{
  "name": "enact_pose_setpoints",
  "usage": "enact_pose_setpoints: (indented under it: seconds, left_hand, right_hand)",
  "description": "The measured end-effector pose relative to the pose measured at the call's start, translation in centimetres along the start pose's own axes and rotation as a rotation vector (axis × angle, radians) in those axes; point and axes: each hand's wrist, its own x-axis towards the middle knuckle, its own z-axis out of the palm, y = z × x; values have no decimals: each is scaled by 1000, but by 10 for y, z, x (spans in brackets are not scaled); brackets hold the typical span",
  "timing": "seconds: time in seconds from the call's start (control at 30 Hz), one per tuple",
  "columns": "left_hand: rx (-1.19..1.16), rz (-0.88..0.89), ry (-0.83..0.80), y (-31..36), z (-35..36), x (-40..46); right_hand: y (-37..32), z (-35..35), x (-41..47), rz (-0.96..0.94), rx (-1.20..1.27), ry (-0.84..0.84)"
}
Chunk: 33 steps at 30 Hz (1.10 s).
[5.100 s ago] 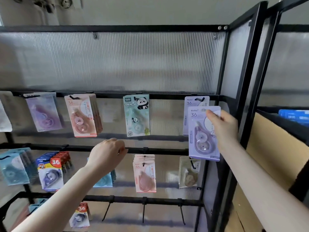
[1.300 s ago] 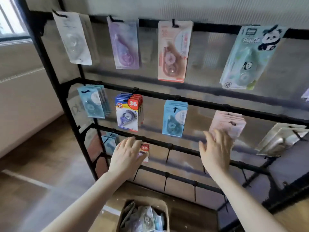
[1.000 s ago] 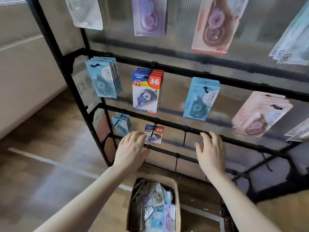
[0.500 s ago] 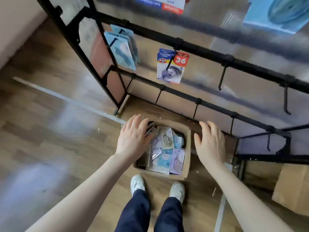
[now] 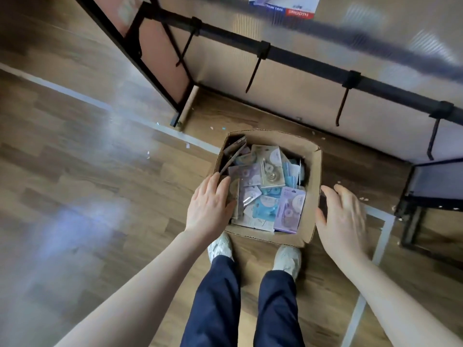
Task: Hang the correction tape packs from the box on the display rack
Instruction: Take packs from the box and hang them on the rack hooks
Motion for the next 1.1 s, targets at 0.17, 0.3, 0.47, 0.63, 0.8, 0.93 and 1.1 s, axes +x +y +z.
enact_pose_setpoints:
  seconds: [0.17, 0.3, 0.47, 0.63, 0.8, 0.93, 1.1]
  left_hand:
    - [-48, -44, -111, -4, 53, 29]
    - [-106, -135, -153, -4, 96, 47]
    - [-125, -205, -226, -17, 144, 59]
    - [-209, -316, -245, -27, 187, 76]
    - [-335, -476, -169, -32, 219, 103]
    - [-403, -645, -51, -39, 232, 124]
    - [-423, -703, -79, -40, 235, 131]
  right_hand:
    - [9, 47, 7, 5, 21, -41]
    - [16, 82, 15, -7, 15, -87]
    - [23, 120, 26, -8, 23, -161]
    - [31, 152, 39, -56, 19, -182]
    - [38, 180, 60, -103, 15, -153]
    - [42, 193, 80, -130, 4, -179]
    - [44, 197, 101, -144, -4, -214]
